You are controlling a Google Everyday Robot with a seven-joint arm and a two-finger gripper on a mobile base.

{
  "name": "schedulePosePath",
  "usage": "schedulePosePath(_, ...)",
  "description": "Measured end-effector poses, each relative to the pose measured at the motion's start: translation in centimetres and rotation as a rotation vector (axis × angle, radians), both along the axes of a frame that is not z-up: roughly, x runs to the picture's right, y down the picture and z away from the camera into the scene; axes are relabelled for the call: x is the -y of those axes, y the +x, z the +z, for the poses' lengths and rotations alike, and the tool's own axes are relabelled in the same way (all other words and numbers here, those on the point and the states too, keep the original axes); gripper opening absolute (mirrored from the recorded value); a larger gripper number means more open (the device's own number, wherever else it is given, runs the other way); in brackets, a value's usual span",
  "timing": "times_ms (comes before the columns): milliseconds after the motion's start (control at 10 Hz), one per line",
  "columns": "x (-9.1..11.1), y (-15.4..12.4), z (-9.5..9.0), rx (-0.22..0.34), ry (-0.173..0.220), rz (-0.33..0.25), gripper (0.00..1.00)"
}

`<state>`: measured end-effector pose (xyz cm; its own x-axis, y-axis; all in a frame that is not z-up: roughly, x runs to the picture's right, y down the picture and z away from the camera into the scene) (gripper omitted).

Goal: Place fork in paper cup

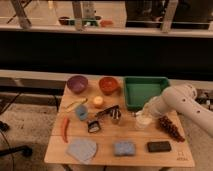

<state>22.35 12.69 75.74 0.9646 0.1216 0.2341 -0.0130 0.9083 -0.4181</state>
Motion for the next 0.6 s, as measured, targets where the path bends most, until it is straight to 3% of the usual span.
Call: schedulePosePath(600,-0.44,0.32,0.67,0.000,-0.007,0.010,0.00)
